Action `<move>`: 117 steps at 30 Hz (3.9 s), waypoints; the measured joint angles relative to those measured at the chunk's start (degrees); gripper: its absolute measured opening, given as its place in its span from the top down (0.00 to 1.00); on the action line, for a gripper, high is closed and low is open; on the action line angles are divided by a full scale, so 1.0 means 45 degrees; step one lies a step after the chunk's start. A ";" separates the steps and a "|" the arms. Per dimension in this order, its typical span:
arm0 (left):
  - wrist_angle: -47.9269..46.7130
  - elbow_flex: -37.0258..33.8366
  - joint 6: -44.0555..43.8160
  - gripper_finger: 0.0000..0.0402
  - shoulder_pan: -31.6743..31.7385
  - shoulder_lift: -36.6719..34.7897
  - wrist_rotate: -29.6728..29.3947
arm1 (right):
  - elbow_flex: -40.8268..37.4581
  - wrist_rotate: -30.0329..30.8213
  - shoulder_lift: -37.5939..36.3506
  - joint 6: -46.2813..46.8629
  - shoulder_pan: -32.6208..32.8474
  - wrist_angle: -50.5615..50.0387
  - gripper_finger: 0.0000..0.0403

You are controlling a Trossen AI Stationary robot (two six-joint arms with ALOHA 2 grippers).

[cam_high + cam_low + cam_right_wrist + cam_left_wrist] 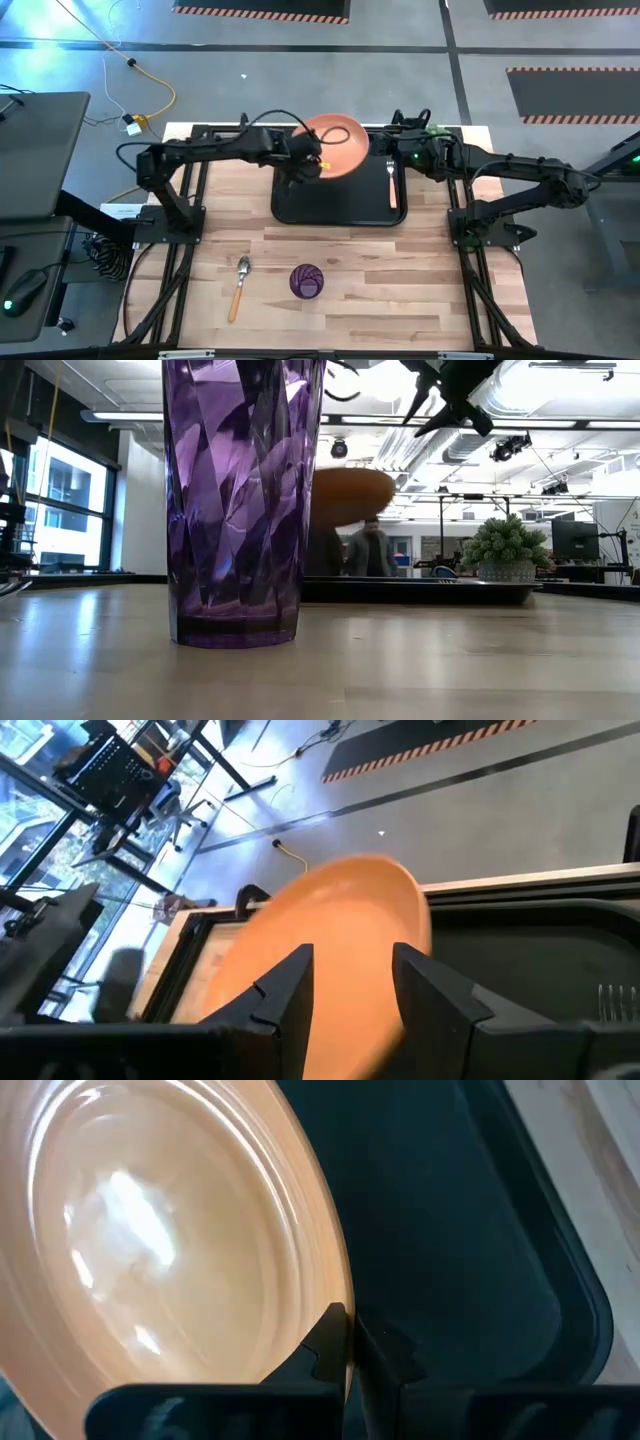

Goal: Pick and place plate/cup/fork/spoon on tray
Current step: Put the orange plate on the black serving tray, then put the violet cup on the black serving tray

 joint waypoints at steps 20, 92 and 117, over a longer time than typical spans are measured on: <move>0.0677 0.0456 0.0402 1.00 -0.0883 0.2676 -0.0205 | 0.0000 -0.0393 -0.0005 -0.0342 -0.0005 -0.0123 0.68; 0.0664 0.0437 -0.2598 0.96 -0.1202 0.3462 0.0516 | 0.0000 -0.1139 -0.0010 -0.0356 0.0004 -0.0204 0.68; -0.1278 0.0455 -0.7611 0.96 -0.1262 -0.2154 -0.0831 | 0.0000 -0.2593 -0.0005 -0.3671 0.1753 0.4357 0.68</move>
